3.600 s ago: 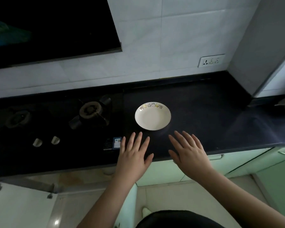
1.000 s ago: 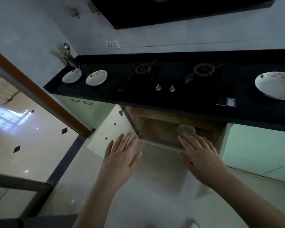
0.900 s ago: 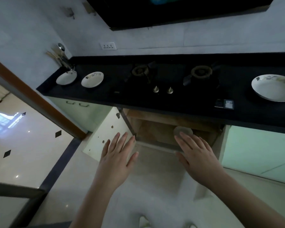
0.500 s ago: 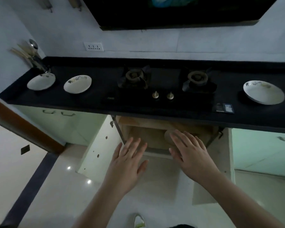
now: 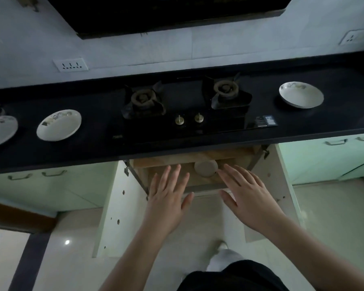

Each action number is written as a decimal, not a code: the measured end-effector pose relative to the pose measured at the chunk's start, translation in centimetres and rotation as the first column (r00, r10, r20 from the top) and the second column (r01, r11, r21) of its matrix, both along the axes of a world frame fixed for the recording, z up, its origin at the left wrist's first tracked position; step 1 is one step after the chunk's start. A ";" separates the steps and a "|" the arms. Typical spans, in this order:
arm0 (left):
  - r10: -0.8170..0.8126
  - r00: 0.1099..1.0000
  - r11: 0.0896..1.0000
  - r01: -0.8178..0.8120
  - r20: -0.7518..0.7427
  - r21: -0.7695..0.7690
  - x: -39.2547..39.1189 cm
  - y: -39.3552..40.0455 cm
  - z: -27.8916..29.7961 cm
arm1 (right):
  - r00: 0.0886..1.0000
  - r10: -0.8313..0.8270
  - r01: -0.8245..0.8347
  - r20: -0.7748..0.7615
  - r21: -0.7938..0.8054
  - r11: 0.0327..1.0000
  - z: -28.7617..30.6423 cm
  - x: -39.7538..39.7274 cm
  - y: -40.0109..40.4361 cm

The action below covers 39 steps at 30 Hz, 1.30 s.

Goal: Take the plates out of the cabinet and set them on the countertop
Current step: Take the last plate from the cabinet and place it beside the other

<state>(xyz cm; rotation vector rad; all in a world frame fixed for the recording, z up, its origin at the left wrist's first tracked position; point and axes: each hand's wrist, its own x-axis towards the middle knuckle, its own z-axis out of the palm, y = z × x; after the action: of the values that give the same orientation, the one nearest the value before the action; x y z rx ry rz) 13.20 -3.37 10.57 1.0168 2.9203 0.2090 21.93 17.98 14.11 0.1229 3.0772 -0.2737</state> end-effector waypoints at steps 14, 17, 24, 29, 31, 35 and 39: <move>-0.043 0.996 0.993 0.052 0.084 -0.105 -7.1 6.4 -4.0 | 0.998 0.018 -0.013 0.059 -0.087 0.996 -5.4 -7.9 5.4; -0.035 0.991 0.990 0.052 0.132 -0.130 -8.7 8.3 -5.8 | 0.996 0.046 -0.038 0.075 -0.103 0.994 -7.1 -10.1 7.4; 0.029 0.979 0.987 0.004 0.202 -0.160 -12.4 11.4 -13.8 | 0.990 -0.005 0.019 0.139 -0.103 0.995 -15.3 -14.4 8.9; -0.009 0.963 0.978 0.065 0.269 -0.200 -14.4 11.1 -20.5 | 0.971 -0.068 0.097 0.227 -0.120 0.988 -22.7 -16.6 8.4; -0.002 0.957 0.975 0.066 0.290 -0.210 -15.3 11.0 -23.1 | 0.967 -0.076 0.108 0.244 -0.118 0.987 -26.0 -17.4 8.1; 0.017 0.945 0.964 0.072 0.327 -0.256 -17.3 11.7 -28.4 | 0.950 -0.012 0.060 0.312 -0.146 0.987 -31.8 -19.5 8.0; 0.011 0.936 0.974 0.070 0.353 -0.216 -19.4 12.5 -33.7 | 0.949 -0.009 0.049 0.315 -0.120 0.992 -37.3 -20.8 9.2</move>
<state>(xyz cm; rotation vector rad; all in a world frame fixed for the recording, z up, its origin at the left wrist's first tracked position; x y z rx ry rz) -6.18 9.13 -23.14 0.8830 2.5330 0.0480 1.17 27.16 -23.23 0.1867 2.7352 -0.4063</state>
